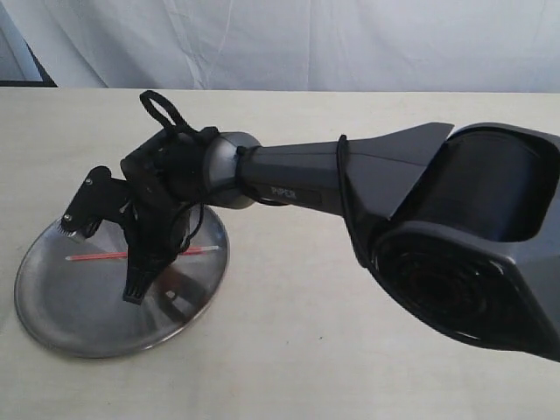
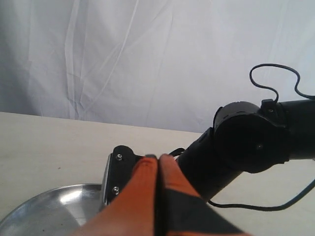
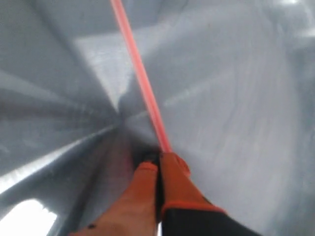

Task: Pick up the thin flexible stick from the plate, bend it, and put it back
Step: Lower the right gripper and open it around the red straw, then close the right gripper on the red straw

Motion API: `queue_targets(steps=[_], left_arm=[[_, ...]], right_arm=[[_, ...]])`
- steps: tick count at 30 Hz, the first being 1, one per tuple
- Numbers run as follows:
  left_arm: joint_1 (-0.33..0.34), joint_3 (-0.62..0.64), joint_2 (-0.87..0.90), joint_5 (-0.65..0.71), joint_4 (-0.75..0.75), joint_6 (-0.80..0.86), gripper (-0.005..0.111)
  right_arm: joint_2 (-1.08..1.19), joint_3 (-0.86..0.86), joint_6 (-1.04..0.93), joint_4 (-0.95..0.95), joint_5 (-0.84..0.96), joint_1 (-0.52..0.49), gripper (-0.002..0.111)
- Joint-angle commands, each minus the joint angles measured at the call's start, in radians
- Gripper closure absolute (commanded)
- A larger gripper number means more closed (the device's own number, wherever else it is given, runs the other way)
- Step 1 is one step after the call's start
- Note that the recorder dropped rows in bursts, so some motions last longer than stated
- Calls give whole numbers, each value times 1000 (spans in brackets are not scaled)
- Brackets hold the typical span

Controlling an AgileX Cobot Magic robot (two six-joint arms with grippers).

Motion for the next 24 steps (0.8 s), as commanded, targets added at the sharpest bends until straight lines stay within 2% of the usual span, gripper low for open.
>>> queue_targets(steps=[1, 6, 11, 17, 19, 23, 24], left_arm=[[-2, 4, -3, 8, 3, -2, 107], [-2, 4, -3, 8, 3, -2, 107], [-2, 4, -3, 8, 3, -2, 107], [-2, 4, -3, 8, 3, -2, 107], [-2, 4, -3, 8, 3, -2, 107], [-2, 4, -3, 8, 3, -2, 107], [-2, 4, -3, 8, 3, -2, 107]], right_arm=[[-76, 11, 77, -52, 13, -3, 109], [-115, 11, 81, -65, 15, -3, 109], [-117, 14, 82, -76, 100, -13, 109], [-117, 14, 165, -44, 106, -104, 108], [-117, 14, 165, 1, 109, -137, 97], [-117, 14, 162, 49, 125, -170, 59], [-117, 14, 160, 49, 142, -170, 53]])
